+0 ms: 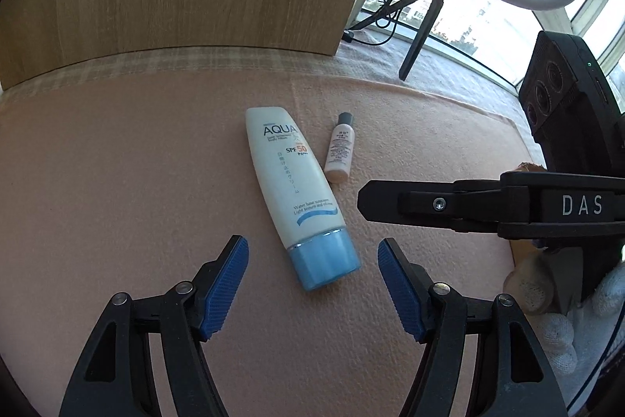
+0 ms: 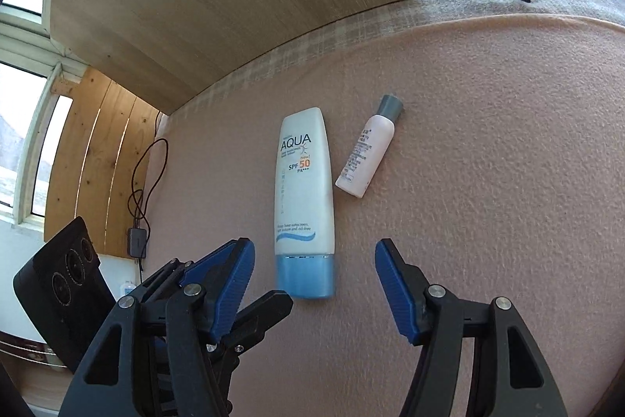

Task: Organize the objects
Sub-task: 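Move both tools to the white AQUA sunscreen tube, then close the right tool on the sunscreen tube's blue cap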

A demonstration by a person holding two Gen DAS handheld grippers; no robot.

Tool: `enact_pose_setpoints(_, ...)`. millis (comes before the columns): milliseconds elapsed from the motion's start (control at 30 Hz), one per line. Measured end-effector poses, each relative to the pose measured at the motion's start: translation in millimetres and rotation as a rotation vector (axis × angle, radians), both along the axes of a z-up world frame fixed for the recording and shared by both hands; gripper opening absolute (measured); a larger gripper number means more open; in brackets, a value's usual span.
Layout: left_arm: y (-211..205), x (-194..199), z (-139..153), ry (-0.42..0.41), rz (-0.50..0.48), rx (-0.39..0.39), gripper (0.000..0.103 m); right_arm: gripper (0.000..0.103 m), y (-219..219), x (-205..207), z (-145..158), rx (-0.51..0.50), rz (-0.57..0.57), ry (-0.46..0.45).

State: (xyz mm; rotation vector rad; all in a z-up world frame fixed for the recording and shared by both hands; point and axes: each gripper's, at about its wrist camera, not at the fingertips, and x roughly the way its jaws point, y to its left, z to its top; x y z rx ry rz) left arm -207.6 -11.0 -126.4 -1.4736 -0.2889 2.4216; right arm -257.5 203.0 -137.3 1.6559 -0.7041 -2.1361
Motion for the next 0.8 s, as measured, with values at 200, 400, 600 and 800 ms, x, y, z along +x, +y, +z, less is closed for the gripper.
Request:
enact_pose_setpoints(200,0.1,-8.6,-14.0,-0.020,0.003,0.035,0.066,0.048,-8.2,-9.0,-16.3,-0.032,0.008,-0.036)
enact_pose_setpoints(400,1.5,-12.4,-24.0,-0.043,0.003,0.051,0.051,0.040,-15.8,-12.9,-24.8,-0.036,0.029,-0.060)
enact_pose_setpoints(600,1.8,-10.1,-25.7,-0.045,0.000,0.062,0.047,0.035,-18.2,-12.7,-26.0,-0.040,0.046,-0.066)
enact_pose_setpoints(800,6.5,0.9,-23.9,-0.051,0.001,0.069,0.046,0.035,-15.1,0.3,-23.4,-0.036,0.055,-0.072)
